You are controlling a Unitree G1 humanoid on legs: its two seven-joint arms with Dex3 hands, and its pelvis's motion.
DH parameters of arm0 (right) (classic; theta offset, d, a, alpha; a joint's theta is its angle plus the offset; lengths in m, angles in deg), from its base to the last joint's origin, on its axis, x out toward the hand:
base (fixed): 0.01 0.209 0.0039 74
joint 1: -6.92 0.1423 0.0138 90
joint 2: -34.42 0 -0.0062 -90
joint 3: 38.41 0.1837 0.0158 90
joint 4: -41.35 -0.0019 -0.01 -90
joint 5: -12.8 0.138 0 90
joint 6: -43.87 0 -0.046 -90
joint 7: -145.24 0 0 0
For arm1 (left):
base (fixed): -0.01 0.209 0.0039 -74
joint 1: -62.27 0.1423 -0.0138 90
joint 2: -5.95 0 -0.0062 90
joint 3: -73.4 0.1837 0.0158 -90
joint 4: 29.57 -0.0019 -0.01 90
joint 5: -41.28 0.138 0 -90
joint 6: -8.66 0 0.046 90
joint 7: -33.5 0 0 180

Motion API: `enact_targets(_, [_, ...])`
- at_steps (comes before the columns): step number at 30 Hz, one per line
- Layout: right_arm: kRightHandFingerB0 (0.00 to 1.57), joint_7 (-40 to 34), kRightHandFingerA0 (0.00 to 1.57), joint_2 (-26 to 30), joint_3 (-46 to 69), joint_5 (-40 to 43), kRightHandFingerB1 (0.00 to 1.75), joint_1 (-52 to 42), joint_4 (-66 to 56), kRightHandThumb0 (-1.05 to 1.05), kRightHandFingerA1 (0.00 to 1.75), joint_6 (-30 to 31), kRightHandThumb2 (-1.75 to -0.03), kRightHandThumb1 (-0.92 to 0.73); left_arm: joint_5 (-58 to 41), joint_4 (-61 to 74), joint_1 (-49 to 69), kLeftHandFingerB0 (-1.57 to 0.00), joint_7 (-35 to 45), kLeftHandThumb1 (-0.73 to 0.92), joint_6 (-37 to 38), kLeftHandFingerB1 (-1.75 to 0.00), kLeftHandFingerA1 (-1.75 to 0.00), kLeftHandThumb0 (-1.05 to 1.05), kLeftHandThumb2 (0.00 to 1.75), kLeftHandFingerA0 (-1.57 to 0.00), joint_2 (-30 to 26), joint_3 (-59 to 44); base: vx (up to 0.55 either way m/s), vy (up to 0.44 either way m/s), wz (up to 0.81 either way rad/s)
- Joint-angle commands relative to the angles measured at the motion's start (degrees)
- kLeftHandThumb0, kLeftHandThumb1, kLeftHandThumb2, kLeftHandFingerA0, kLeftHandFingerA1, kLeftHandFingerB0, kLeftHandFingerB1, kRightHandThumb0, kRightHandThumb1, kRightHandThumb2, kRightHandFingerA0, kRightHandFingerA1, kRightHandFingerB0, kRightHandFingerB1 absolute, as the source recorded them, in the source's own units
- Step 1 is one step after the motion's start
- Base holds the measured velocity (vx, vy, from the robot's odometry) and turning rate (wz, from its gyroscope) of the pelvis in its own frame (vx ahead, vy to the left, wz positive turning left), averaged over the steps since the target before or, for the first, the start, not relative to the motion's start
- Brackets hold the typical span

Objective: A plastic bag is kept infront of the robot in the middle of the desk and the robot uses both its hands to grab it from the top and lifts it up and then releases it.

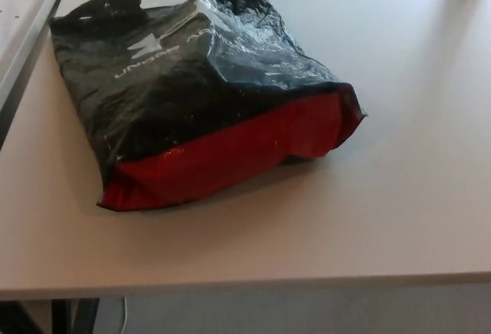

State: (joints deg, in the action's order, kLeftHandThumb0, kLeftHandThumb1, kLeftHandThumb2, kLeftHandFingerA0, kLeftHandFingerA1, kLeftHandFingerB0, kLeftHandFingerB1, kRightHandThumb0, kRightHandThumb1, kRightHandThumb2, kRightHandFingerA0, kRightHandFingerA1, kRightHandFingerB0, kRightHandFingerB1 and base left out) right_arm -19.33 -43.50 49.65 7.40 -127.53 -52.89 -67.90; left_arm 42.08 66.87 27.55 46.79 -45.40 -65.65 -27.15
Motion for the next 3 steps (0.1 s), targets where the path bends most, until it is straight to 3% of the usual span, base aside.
enact_targets(1, [0.00, 0.34, 0.08, 2.70, -0.79, -5.82, 0.19, 1.20, 1.45, -0.83, 0.45, -6.42, -1.03, -0.66, 3.99, -1.66, 0.43, 0.00, -0.20, 0.60, 9.94, -0.50, -0.51, -0.34, 1.16, -0.02, -3.11, 1.17, 0.00, 0.000, 0.00])
enact_targets(3, [0.02, 0.20, 0.08, 2.79, -0.82, -6.11, 0.17, 1.19, 1.45, -0.84, 0.44, -6.55, -1.03, -0.66, 4.05, -1.51, 0.53, 0.00, -0.33, 0.59, 9.83, -0.50, -0.51, -0.34, 1.15, -0.02, -3.22, 1.26, 0.00, 0.000, 0.00])
